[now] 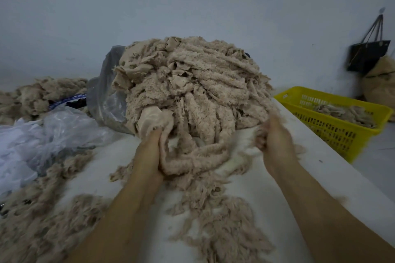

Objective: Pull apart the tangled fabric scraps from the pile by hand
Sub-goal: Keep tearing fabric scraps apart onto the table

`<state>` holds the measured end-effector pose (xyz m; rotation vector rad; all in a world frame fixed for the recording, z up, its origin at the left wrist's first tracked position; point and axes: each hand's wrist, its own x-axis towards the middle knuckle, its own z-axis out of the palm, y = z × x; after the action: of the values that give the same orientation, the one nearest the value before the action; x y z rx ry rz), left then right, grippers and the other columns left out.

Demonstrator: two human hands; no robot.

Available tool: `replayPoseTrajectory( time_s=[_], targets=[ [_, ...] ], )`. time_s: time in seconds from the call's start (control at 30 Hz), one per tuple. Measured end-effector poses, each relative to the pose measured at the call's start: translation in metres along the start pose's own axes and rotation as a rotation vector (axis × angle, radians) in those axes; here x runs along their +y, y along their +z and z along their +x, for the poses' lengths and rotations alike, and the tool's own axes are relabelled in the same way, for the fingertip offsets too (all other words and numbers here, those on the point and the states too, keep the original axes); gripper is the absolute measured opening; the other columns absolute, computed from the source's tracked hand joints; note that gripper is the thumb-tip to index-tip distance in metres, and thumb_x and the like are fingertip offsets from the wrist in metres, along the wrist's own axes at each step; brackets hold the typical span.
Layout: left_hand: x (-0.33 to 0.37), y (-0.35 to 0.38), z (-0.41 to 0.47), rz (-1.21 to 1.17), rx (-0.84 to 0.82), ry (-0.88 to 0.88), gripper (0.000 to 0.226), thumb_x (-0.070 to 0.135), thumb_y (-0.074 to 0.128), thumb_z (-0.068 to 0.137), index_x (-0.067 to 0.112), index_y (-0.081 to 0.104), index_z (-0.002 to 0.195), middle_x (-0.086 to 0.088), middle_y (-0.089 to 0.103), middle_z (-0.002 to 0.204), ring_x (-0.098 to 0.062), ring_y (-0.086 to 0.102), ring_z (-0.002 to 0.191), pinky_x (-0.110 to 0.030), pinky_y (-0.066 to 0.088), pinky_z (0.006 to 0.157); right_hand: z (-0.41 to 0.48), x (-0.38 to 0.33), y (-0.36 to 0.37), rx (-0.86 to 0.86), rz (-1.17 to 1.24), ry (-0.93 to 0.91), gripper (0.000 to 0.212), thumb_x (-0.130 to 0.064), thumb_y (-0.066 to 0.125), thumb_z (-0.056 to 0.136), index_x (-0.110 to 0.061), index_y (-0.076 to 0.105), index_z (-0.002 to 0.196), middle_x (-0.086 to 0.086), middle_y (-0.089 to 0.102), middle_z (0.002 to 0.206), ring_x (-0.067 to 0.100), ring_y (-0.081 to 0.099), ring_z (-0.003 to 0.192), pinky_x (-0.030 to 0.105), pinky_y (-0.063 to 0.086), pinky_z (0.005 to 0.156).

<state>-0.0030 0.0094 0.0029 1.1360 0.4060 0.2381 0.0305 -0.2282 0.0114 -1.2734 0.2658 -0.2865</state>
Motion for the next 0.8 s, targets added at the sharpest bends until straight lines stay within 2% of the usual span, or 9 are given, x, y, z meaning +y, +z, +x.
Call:
replayPoseTrajectory(
  time_s=[0.07,0.13,0.23,0.4,0.53,0.67,0.73,0.77,0.8],
  targets=[
    [0.001,0.007,-0.006,-0.252,-0.174,-0.104,0.048,0.038,0.056,0.099,0.019,0.072,0.058,0.002,0.061,0.056,-0.012,0.06,0.046,-0.028,0.053,0.052,-0.005,0.014,0.011,-0.239,-0.371,-0.137,0.031,-0.042,0.054,0.098,-0.017,0.055,0.08,-0.007,0.054,0.076,0.002,0.05,0.063,0.026,0.039,0.065],
    [-0.002,0.011,-0.011,-0.358,-0.324,-0.163,0.048,0.044,0.053,0.1,0.018,0.08,0.07,-0.003,0.074,0.076,-0.017,0.074,0.067,-0.035,0.059,0.057,-0.014,0.026,0.022,-0.476,-0.629,-0.337,0.02,-0.046,0.058,0.094,-0.026,0.06,0.098,-0.009,0.046,0.111,-0.01,0.049,0.091,0.016,0.038,0.076],
    [-0.002,0.009,-0.01,-0.401,-0.445,-0.165,0.056,0.048,0.043,0.102,0.012,0.082,0.082,-0.01,0.076,0.097,-0.024,0.075,0.09,-0.038,0.061,0.068,-0.028,0.032,0.03,-0.699,-0.772,-0.506,0.051,-0.063,0.052,0.085,-0.037,0.05,0.129,-0.026,0.028,0.131,-0.017,0.033,0.115,0.006,0.031,0.089],
    [0.006,0.01,-0.014,-0.53,-0.517,-0.143,0.042,0.042,0.046,0.097,0.011,0.072,0.086,0.001,0.066,0.076,-0.007,0.063,0.06,-0.017,0.053,0.057,-0.042,0.038,0.038,-0.754,-1.071,-0.608,0.018,-0.038,0.055,0.095,-0.022,0.052,0.088,-0.009,0.045,0.096,0.013,0.042,0.097,0.029,0.04,0.076],
    [0.012,0.002,-0.006,-0.586,-0.382,-0.132,0.033,0.026,0.036,0.106,0.017,0.055,0.081,0.007,0.046,0.055,-0.002,0.036,0.037,-0.013,0.026,0.031,-0.029,0.02,0.025,-0.482,-0.859,-0.46,0.013,-0.024,0.048,0.099,-0.014,0.055,0.102,0.008,0.056,0.083,0.02,0.048,0.065,0.032,0.035,0.058],
    [0.003,0.006,-0.011,-0.038,-0.255,0.062,0.036,0.038,0.044,0.104,0.014,0.063,0.085,0.004,0.052,0.056,-0.004,0.033,0.034,-0.016,0.02,0.034,-0.026,0.017,0.022,-0.405,-0.738,-0.413,0.021,-0.026,0.044,0.101,-0.029,0.05,0.121,0.002,0.047,0.07,0.01,0.036,0.049,0.03,0.028,0.051],
    [-0.003,0.013,-0.022,0.256,-0.31,0.179,0.046,0.052,0.051,0.098,0.012,0.072,0.097,-0.004,0.066,0.06,-0.01,0.059,0.043,-0.011,0.027,0.044,-0.031,0.017,0.025,-0.438,-0.718,-0.465,0.01,-0.023,0.045,0.1,-0.029,0.054,0.101,-0.002,0.044,0.068,0.006,0.037,0.048,0.024,0.026,0.049],
    [-0.007,0.016,-0.027,0.356,-0.359,0.2,0.051,0.059,0.055,0.092,0.014,0.072,0.108,-0.009,0.072,0.074,-0.017,0.07,0.062,-0.025,0.028,0.076,-0.033,0.017,0.027,-0.449,-0.732,-0.502,0.018,-0.023,0.046,0.1,-0.033,0.048,0.085,-0.004,0.042,0.069,0.004,0.039,0.05,0.024,0.025,0.049],
    [-0.01,0.018,-0.03,0.43,-0.414,0.2,0.053,0.064,0.06,0.084,0.021,0.072,0.114,-0.005,0.075,0.087,-0.016,0.074,0.079,-0.03,0.062,0.069,-0.035,0.018,0.029,-0.456,-0.762,-0.536,0.026,-0.021,0.047,0.099,-0.033,0.041,0.076,-0.003,0.042,0.07,0.004,0.04,0.054,0.026,0.026,0.05]
  ],
)
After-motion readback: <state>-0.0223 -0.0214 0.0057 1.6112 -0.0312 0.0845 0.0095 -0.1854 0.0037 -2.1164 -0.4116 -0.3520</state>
